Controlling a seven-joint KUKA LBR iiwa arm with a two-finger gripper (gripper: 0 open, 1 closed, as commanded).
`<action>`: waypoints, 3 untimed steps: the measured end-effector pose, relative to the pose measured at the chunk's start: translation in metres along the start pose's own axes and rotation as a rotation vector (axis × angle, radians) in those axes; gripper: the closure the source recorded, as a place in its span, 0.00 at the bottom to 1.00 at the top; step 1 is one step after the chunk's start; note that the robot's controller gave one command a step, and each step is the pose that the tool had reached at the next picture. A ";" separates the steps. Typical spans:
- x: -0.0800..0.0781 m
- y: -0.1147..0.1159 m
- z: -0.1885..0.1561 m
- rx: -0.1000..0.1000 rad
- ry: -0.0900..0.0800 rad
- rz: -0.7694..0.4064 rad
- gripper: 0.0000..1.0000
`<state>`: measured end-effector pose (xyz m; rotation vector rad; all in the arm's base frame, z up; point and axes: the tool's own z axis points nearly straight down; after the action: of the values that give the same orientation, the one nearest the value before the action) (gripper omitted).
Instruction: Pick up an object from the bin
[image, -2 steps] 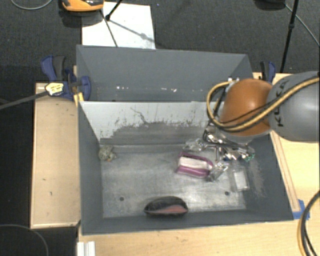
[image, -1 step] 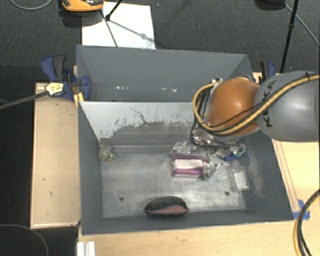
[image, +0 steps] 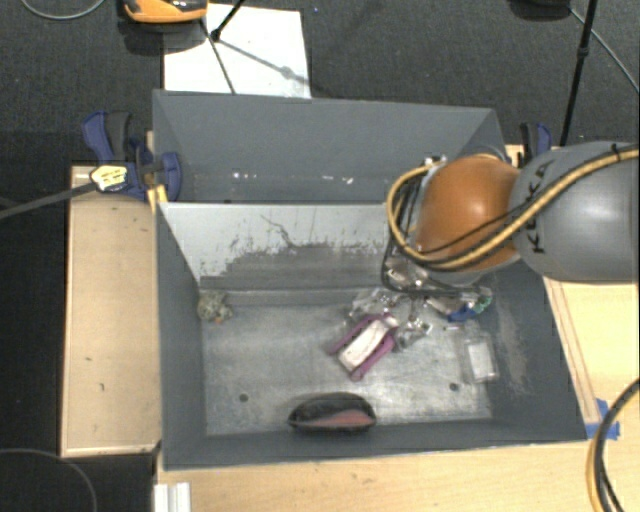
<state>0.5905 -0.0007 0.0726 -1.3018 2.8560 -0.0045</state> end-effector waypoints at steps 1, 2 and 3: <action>-0.001 0.001 0.001 -0.001 -0.003 0.000 0.00; -0.028 0.037 0.001 -0.004 0.002 -0.162 0.00; -0.026 0.036 0.000 -0.003 0.003 -0.158 1.00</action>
Offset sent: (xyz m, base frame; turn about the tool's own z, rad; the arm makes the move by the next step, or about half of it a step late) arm 0.0000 0.0000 0.0000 0.0000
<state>0.5809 0.0427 0.0722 -1.5249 2.7482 -0.0026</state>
